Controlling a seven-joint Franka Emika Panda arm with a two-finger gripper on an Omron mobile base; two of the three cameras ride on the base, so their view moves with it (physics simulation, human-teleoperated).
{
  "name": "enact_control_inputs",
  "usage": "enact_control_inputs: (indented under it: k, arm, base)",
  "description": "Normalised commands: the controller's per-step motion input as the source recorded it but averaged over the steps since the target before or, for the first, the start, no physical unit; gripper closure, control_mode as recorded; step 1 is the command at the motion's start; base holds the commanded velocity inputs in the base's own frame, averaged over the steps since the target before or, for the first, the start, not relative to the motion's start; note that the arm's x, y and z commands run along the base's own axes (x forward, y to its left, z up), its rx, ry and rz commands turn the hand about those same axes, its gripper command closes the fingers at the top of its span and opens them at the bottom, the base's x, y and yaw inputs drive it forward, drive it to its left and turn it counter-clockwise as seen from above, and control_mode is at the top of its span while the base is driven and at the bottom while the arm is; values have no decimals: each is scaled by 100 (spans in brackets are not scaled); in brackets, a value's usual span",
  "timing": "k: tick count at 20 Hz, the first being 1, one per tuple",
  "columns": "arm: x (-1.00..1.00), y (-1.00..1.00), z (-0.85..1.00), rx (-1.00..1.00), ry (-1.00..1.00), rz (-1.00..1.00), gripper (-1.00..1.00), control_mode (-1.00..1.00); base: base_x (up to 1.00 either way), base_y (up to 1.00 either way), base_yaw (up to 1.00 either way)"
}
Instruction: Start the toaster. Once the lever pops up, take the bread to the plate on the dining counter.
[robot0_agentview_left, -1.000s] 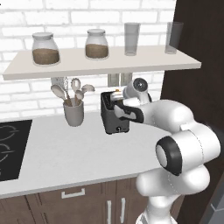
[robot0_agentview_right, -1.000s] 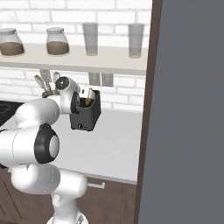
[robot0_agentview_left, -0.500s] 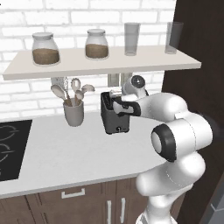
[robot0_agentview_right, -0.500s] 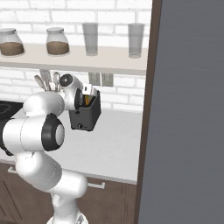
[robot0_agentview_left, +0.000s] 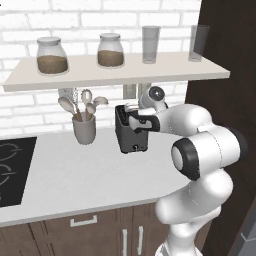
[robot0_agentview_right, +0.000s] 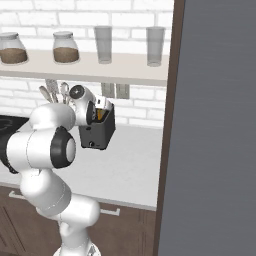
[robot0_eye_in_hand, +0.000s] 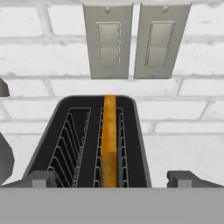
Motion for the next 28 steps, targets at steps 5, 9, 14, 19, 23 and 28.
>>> enact_control_inputs:
  k: [5,9,14,19,23,28]
  arm:
    - [2,0,-2,0,0,0,-100,-100]
    - [1,0,-5,0,0,0,-100,-100]
    - [4,0,-7,0,3,0,-100,-100]
    - [10,0,-7,0,0,0,-100,-100]
    - [14,2,-6,0,0,0,-100,-100]
    - [11,0,-7,0,0,0,-100,-100]
  base:
    - [0,0,0]
    - [0,0,0]
    - [0,0,0]
    - [0,0,0]
    - [0,0,0]
    - [0,0,0]
